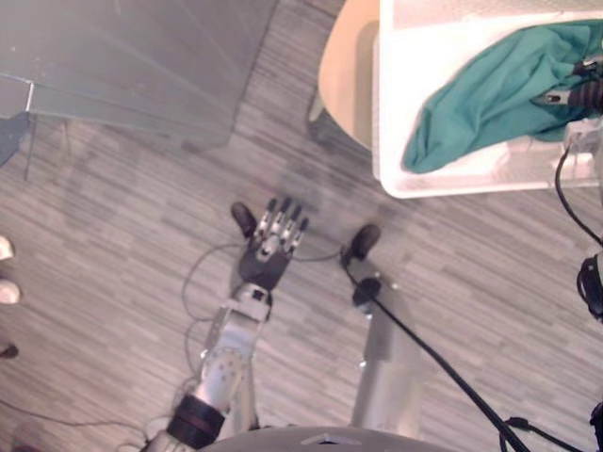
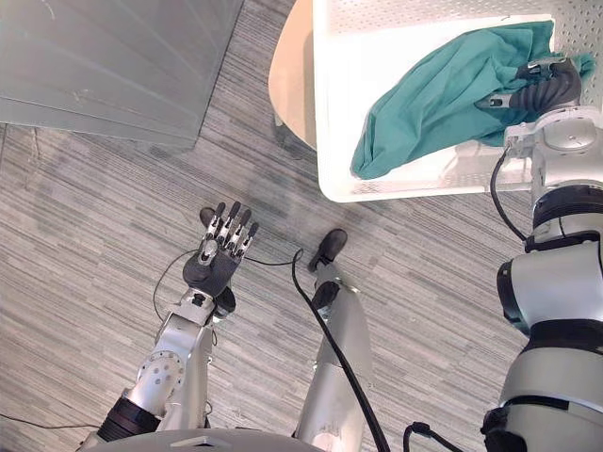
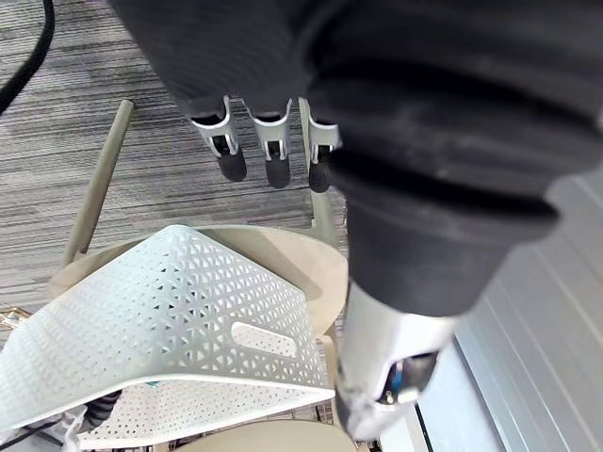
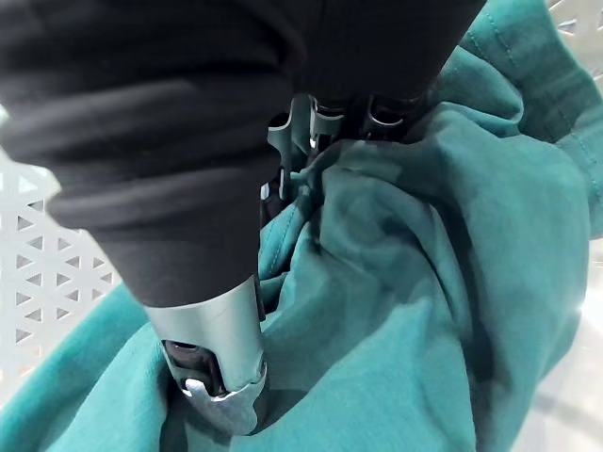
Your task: Pick up the laundry basket with both hands and put the clothes into the washing machine.
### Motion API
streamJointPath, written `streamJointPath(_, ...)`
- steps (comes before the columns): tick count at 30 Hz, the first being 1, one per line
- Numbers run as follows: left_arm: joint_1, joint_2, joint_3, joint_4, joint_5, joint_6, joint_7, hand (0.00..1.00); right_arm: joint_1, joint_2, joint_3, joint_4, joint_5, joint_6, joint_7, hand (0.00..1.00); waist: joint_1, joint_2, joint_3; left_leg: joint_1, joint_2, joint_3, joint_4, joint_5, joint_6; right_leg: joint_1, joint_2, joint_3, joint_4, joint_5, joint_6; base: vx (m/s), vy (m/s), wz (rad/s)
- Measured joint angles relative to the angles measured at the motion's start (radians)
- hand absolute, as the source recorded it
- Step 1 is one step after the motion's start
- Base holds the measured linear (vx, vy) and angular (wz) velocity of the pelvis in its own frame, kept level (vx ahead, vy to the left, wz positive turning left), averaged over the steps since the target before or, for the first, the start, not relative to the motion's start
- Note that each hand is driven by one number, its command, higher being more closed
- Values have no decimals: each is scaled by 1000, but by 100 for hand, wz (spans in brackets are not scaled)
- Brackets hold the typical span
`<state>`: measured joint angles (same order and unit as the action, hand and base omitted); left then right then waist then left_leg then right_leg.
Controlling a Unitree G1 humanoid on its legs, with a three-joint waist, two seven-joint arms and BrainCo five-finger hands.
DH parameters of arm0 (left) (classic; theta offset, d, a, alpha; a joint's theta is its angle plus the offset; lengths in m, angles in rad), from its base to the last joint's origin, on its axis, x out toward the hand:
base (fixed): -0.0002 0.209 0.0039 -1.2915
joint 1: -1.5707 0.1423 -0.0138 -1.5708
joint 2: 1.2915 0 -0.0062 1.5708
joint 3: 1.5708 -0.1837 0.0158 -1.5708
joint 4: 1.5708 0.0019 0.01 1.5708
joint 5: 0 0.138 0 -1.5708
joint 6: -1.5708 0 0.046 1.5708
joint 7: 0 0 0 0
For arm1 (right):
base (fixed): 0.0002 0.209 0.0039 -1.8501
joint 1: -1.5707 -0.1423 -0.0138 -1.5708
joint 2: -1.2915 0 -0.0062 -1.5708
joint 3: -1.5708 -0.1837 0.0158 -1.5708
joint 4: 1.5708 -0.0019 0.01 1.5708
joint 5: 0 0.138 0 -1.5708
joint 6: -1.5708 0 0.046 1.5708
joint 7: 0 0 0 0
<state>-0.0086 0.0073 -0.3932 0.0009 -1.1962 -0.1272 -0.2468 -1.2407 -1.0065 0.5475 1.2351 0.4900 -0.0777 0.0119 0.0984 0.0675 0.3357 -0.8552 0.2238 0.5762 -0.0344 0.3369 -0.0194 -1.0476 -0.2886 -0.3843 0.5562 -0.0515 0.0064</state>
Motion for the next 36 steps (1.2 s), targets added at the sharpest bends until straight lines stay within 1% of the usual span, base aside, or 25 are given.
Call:
streamJointPath(5, 1, 0, 2, 0, 0, -2, 0, 0, -4, -1, 1, -1, 36, 0, 0, 0, 1, -2, 6, -8, 0, -8, 0, 0, 0, 0, -2, -9, 3, -4, 3, -25, -67, 4)
streamJointPath(8, 2, -1, 13, -1, 0, -2, 0, 0, -25, -4, 1, -5, 78, -6, 0, 0, -4, -2, 18, -31, 0, -27, 0, -1, 2, -10, -4, -22, 4, -10, 7, -35, -83, 10)
streamJointPath(12, 4, -9, 41, -3, 0, -8, 0, 0, -65, -48, 1, -13, 115, -7, 0, 0, 1, -2, 18, -83, -5, -30, -1, 5, 1, -61, -16, -26, 20, -11, 7, -30, -58, 12)
streamJointPath(14, 4, -11, 41, -5, 0, -10, 0, 0, -77, -69, 0, -17, 122, -7, 0, 0, 6, -2, 22, -95, -8, -32, -1, 10, -2, -75, -21, -27, 28, -11, 4, -40, -62, 9)
streamJointPath(16, 4, -18, 40, -5, 1, -10, 0, 0, -81, -71, 0, -23, 131, -7, 0, 0, 6, -2, 23, -103, -8, -37, 2, 9, -2, -79, -22, -29, 31, -11, 3, -43, -72, 6)
streamJointPath(19, 4, -29, 40, -19, 1, -10, 0, 0, -94, -81, 1, -42, 131, -8, -1, 0, 6, -2, 23, -122, -6, -42, 15, 8, 0, -95, -23, -28, 35, -17, 9, -51, -87, 1)
streamJointPath(23, 3, -29, 41, -21, 1, -11, 1, 0, -104, -81, 1, -51, 133, -12, -1, 0, 7, -2, 23, -126, -4, -42, 17, 8, -1, -105, -23, -24, 42, -18, 7, -56, -91, -2)
streamJointPath(27, 3, -41, 40, -21, 1, -10, 1, 0, -98, -78, -1, -83, 142, -12, 0, 0, 8, -1, 22, -126, -2, -44, 24, 9, -1, -104, -22, -24, 47, -13, -3, -48, -86, -1)
streamJointPath(34, 4, -46, 41, -20, 1, -11, 1, 0, -101, -66, -19, -102, 152, -13, 6, 0, 26, 0, 21, -127, 1, -54, 31, 9, -1, -102, -20, -26, 49, -15, -3, -51, -92, -1)
streamJointPath(36, 4, -45, 41, -20, 1, -11, -1, 0, -107, -68, -18, -125, 165, -13, 30, 0, 29, 6, 18, -134, 2, -58, 31, 8, -1, -104, -20, -33, 45, -14, -2, -52, -84, 0)
